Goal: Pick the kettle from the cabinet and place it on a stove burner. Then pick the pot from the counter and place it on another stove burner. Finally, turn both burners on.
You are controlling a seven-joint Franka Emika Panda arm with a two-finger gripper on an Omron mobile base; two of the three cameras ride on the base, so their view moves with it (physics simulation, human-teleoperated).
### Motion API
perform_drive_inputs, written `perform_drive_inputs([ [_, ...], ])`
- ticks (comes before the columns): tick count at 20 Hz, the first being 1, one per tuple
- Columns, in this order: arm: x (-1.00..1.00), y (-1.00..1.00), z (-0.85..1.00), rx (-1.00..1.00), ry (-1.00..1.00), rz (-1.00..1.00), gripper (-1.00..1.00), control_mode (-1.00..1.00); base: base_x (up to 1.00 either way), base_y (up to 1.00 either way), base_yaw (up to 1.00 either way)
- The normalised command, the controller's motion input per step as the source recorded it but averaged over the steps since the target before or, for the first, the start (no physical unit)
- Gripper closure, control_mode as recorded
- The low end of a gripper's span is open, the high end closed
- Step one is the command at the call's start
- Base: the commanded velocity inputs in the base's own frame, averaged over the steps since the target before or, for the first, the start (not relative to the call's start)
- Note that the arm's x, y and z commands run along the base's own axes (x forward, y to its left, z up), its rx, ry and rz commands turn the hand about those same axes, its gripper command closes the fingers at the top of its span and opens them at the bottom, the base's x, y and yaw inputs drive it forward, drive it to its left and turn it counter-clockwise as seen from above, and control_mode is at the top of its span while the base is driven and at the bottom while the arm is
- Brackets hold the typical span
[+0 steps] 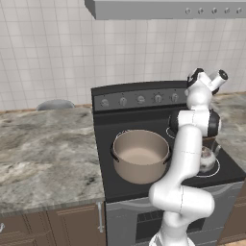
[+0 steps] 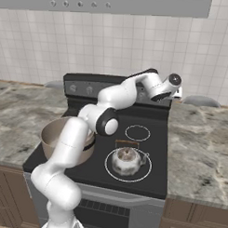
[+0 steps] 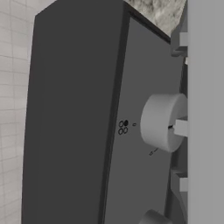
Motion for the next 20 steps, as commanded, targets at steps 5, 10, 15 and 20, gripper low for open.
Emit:
perform_drive_inputs([
  [5,0.00,0.00,-0.07,0.00,0.00,0.00,-1.00,-1.00,0.00,0.00,0.00],
  [10,0.00,0.00,-0.05,0.00,0.00,0.00,-1.00,-1.00,0.00,0.00,0.00],
  [15,0.00,0.03,-0.05,0.00,0.00,0.00,-1.00,-1.00,0.00,0.00,0.00],
  [20,0.00,0.04,-0.08,0.00,0.00,0.00,-1.00,-1.00,0.00,0.00,0.00],
])
